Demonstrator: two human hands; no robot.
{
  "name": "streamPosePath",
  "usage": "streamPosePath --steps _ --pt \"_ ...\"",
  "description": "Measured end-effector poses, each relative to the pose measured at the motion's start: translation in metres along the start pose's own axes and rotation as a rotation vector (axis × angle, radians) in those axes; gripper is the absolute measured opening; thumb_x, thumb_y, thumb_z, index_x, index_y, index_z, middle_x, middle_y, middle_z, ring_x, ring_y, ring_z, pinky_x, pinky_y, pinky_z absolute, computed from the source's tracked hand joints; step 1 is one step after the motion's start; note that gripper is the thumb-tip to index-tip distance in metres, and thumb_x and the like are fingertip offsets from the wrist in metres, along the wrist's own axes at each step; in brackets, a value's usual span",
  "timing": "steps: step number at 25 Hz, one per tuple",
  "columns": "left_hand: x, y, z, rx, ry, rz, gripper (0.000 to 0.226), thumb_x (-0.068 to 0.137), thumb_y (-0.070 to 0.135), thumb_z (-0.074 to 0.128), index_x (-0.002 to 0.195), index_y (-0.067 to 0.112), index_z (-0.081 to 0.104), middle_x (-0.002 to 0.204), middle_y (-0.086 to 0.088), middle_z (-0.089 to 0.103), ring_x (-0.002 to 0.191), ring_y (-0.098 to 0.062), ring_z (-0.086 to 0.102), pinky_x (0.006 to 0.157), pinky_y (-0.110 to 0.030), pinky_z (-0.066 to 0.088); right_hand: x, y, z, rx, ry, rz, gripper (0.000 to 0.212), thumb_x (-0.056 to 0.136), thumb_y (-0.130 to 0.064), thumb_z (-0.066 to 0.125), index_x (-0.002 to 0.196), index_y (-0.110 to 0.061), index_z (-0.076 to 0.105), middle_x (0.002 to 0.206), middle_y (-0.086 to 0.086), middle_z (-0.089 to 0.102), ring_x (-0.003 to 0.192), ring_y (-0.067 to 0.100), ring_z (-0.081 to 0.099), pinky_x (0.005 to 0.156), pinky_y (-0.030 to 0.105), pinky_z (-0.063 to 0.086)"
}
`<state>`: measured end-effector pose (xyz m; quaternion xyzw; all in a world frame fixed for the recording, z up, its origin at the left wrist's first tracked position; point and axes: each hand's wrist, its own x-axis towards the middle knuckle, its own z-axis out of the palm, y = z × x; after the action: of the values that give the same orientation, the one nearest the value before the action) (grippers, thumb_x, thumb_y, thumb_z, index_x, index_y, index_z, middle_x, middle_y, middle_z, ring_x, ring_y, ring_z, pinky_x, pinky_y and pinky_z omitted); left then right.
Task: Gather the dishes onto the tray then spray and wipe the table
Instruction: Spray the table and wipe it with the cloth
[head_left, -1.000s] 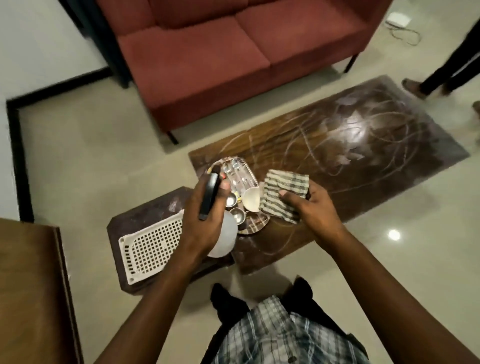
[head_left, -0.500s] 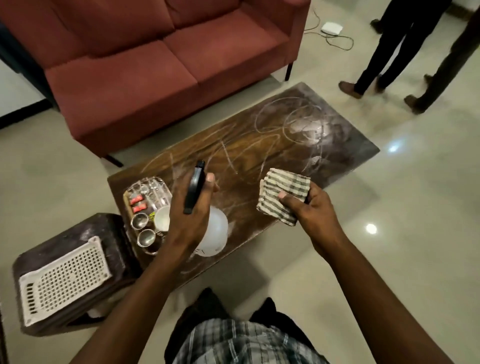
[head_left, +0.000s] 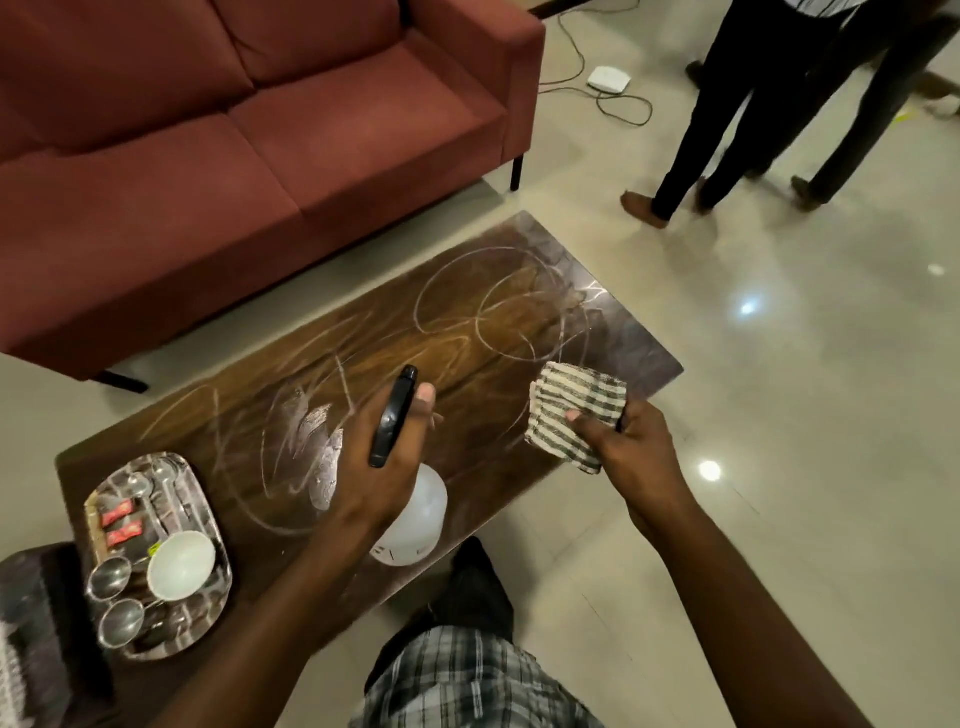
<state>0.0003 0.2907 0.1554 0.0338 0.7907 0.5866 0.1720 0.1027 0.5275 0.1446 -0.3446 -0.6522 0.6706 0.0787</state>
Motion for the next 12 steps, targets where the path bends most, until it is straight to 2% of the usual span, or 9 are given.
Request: streamPosePath --steps 2,4,6,9,12 --pt "0.034 0.015 0.030 0.030 -0.024 -0.020 0.049 0.094 0.073 0.060 0.096 0.027 0.076 0.086 0.002 0.078 0.084 -0.006 0.076 0.086 -0.029 0.053 0.042 -0.013 -0.019 0.004 0.018 0.028 0.031 0.098 -0.003 0.073 0.127 -0.015 0.075 0.108 -0.003 0.084 0.099 0.017 0.081 0.073 0.022 0.063" --pt "0.066 0.026 0.059 0.035 -0.033 -0.020 0.056 0.098 0.068 0.060 0.086 0.015 0.074 0.074 -0.021 0.066 0.065 -0.027 0.066 0.070 -0.029 0.050 0.089 -0.025 -0.037 -0.003 0.027 0.051 0.029 0.099 -0.005 0.074 0.126 -0.016 0.075 0.107 -0.004 0.084 0.098 0.015 0.081 0.073 0.022 0.063" --pt "0.092 0.036 0.085 0.040 -0.073 0.001 0.061 0.103 0.056 0.060 0.086 -0.002 0.068 0.076 -0.035 0.058 0.069 -0.051 0.059 0.064 -0.033 0.045 0.130 -0.035 -0.049 -0.022 0.030 0.062 0.027 0.099 -0.008 0.074 0.124 -0.020 0.075 0.105 -0.008 0.084 0.096 0.010 0.081 0.074 0.021 0.063" --pt "0.145 0.036 0.131 0.009 -0.027 -0.066 0.058 0.104 0.058 0.059 0.091 0.002 0.068 0.085 -0.035 0.065 0.082 -0.053 0.065 0.072 -0.037 0.051 0.213 -0.033 -0.065 -0.107 0.023 0.087 0.031 0.099 -0.016 0.076 0.130 -0.021 0.073 0.110 -0.007 0.082 0.099 0.010 0.079 0.089 0.031 0.065" --pt "0.203 0.027 0.186 0.052 0.083 -0.084 0.068 0.100 0.067 0.055 0.087 0.001 0.067 0.082 -0.030 0.066 0.078 -0.044 0.064 0.064 -0.020 0.048 0.313 -0.020 -0.081 -0.145 -0.047 0.078 0.032 0.100 -0.016 0.074 0.131 -0.022 0.072 0.112 -0.009 0.081 0.099 0.006 0.078 0.092 0.029 0.064"
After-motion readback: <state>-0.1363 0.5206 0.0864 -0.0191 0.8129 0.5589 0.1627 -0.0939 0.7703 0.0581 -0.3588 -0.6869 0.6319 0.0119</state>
